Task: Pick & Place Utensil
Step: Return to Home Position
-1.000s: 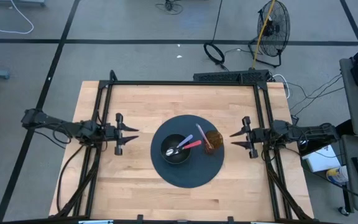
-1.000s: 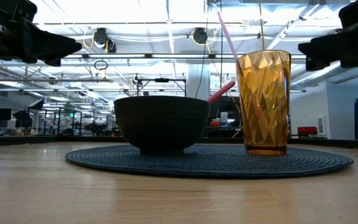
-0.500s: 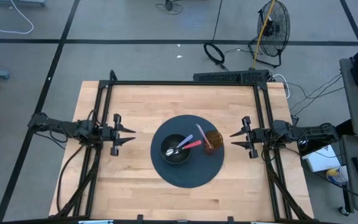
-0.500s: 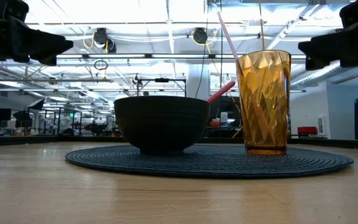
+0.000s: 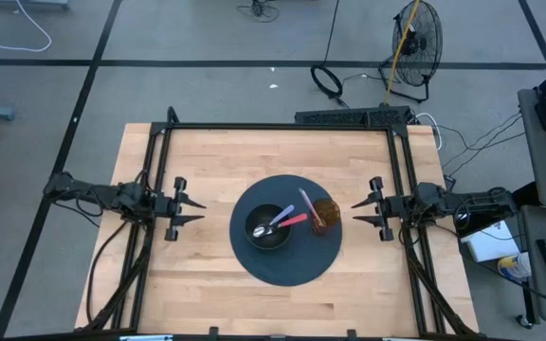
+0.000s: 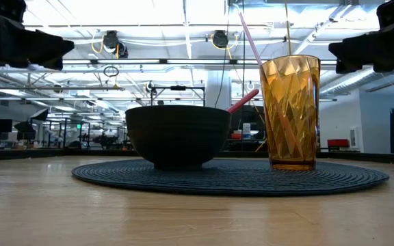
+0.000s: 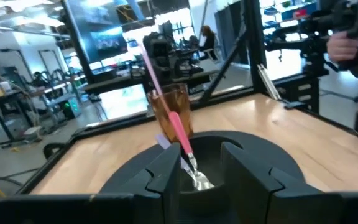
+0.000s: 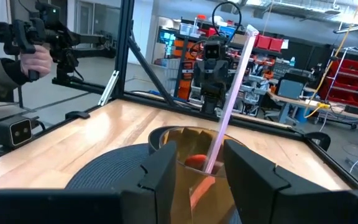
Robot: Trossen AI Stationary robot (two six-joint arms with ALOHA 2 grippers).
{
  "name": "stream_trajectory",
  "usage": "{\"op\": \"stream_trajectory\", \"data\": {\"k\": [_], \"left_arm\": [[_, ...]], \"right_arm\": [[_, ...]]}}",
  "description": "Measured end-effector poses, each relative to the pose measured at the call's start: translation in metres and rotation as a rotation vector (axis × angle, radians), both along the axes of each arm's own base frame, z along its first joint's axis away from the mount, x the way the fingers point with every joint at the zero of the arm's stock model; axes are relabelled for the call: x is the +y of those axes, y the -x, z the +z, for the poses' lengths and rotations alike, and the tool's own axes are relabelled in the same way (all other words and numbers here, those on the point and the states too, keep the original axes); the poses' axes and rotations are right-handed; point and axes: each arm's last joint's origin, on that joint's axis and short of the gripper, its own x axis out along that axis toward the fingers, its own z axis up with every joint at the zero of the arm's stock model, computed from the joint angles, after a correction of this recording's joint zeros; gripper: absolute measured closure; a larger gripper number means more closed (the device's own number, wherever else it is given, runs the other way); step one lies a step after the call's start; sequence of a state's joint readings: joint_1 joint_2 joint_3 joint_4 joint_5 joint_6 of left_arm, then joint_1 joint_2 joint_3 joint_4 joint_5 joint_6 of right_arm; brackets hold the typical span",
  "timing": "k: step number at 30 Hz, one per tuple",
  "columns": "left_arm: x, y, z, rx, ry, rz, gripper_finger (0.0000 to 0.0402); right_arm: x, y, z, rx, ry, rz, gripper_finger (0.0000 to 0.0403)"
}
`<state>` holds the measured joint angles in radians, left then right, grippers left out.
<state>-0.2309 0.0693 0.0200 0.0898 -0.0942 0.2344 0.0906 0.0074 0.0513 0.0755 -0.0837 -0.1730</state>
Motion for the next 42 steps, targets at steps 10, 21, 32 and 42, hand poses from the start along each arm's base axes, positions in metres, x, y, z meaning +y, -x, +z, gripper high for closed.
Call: {"op": "stream_trajectory", "data": {"k": [10,21,32,42], "left_arm": [[0.000,0.000,-0.006,0.066,0.046,-0.008,0.0279],[0.000,0.000,0.000,0.002,0.026,-0.018,0.0279],[0.013,-0.001,0.004,-0.035,0.012,-0.103,0.0279],[0.013,-0.002,-0.006,0.070,0.030,-0.133,0.0279]], "right_arm": [[0.001,0.000,-0.002,0.021,-0.008,0.019,0.0273],[0.001,0.000,-0.001,0.012,-0.010,0.020,0.0273],[0.001,0.000,0.001,-0.005,-0.028,0.024,0.0273],[0.001,0.000,-0.005,0.059,-0.032,0.018,0.0273]]}}
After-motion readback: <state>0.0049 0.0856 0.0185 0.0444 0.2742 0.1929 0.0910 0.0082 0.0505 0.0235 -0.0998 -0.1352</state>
